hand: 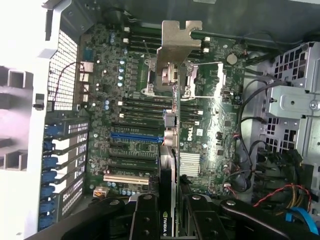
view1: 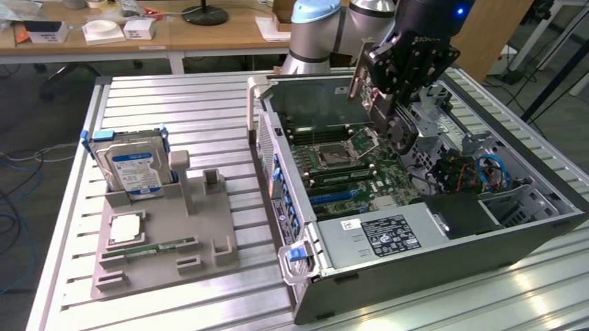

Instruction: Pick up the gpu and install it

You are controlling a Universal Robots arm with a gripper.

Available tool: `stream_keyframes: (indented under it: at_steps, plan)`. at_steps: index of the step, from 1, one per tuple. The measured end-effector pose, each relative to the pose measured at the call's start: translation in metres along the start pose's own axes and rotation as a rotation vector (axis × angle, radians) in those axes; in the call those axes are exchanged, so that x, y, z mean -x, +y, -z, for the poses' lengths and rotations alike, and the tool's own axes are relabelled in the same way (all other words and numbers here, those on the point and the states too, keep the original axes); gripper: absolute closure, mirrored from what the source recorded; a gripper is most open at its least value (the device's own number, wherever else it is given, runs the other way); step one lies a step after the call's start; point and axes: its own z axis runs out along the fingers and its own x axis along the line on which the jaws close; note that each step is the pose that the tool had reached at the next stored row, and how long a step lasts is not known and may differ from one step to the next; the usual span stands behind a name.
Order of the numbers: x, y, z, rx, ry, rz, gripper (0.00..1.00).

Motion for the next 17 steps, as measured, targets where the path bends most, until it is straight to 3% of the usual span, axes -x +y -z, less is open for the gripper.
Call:
stream_keyframes:
  at_steps: [5,7,17]
  plan:
    - [0.0000,0.0000,0.0000,0.0007,0.0008,0.030,0.74]
    - [0.0000,0.0000,0.0000,0.0021,0.0023,0.088,0.74]
    - [0.0000,0.0000,0.0000,0.0036,0.0038,0.149,0.74]
